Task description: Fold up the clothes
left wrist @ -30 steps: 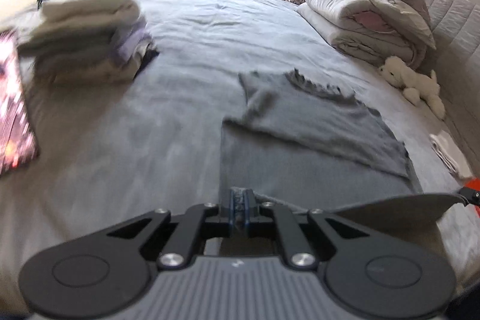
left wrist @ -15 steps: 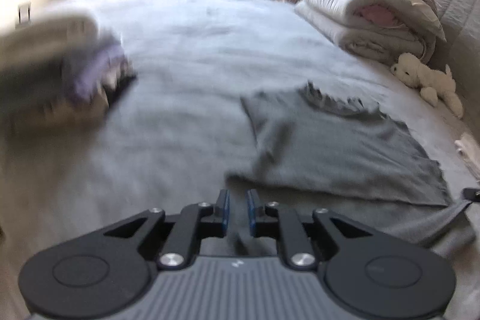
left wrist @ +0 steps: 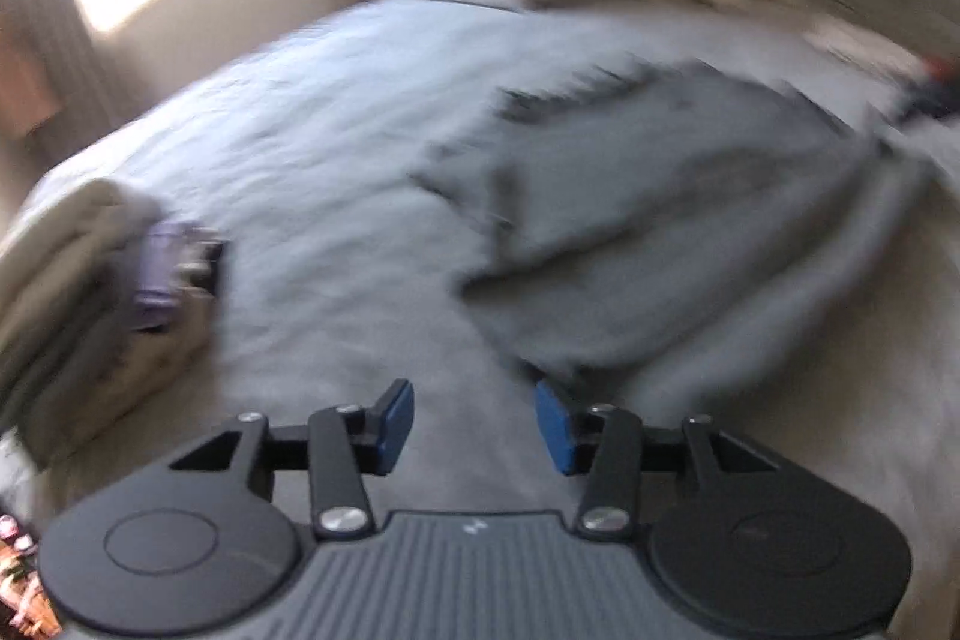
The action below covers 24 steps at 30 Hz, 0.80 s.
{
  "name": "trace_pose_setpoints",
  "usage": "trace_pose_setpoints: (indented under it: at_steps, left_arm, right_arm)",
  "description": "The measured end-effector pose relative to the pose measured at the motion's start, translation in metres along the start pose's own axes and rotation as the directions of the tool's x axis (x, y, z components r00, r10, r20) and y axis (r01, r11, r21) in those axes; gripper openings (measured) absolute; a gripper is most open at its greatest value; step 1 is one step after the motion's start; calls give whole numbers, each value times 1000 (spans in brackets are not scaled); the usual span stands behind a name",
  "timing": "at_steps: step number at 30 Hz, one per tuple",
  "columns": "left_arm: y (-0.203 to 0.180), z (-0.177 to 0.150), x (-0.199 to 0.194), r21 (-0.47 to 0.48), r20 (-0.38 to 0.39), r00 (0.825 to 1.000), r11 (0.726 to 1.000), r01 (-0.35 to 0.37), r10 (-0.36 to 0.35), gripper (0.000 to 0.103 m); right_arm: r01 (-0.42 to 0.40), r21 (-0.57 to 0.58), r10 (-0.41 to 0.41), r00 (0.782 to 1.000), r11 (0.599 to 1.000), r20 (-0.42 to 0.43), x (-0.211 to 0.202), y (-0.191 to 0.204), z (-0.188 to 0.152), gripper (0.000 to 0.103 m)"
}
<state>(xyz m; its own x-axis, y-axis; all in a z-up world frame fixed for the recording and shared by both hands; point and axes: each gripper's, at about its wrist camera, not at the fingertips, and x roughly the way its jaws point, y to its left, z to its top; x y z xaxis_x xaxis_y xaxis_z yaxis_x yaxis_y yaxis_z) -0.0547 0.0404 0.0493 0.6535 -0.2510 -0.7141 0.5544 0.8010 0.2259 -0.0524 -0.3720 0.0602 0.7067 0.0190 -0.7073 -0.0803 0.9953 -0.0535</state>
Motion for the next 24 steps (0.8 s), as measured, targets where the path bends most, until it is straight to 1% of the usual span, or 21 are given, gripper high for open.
trace_pose_setpoints:
  at_steps: [2,4,8,12,15,16,17,19,22,24]
  left_arm:
    - [-9,-4,2,69,-6,1000,998,-1,2,45]
    - [-13,-5,5,110,0,1000,994,-4,4,45]
    - [-8,0,6,120,34,998,992,48,-53,45]
    - [-11,3,5,200,96,989,976,90,-111,45]
    - [-12,3,6,239,132,981,965,105,-139,45]
    - [-13,2,7,265,132,980,958,108,-147,45]
    - [-14,2,7,290,130,979,951,112,-155,45]
    - [-14,0,7,335,116,978,934,124,-172,45]
    - [-9,0,9,367,93,974,917,157,-205,45]
    - [-6,3,15,366,87,973,916,167,-213,45]
  right_arm:
    - [-1,-114,-1,1000,994,-14,3,15,-6,40]
    - [17,-211,-18,1000,977,-2,6,28,-8,40]
    - [-8,-265,12,1000,964,14,13,40,-2,40]
    - [-37,-311,48,998,950,28,21,50,4,41]
    - [-64,-314,69,998,947,7,27,53,8,41]
    - [-74,-312,76,997,947,-4,29,53,9,39]
    - [-72,-316,71,997,946,-13,31,54,8,28]
    - [-64,-317,60,998,946,-21,31,54,7,13]
    - [-72,-276,72,997,959,-8,28,48,9,10]
    - [-67,-246,71,997,967,5,28,46,12,10]
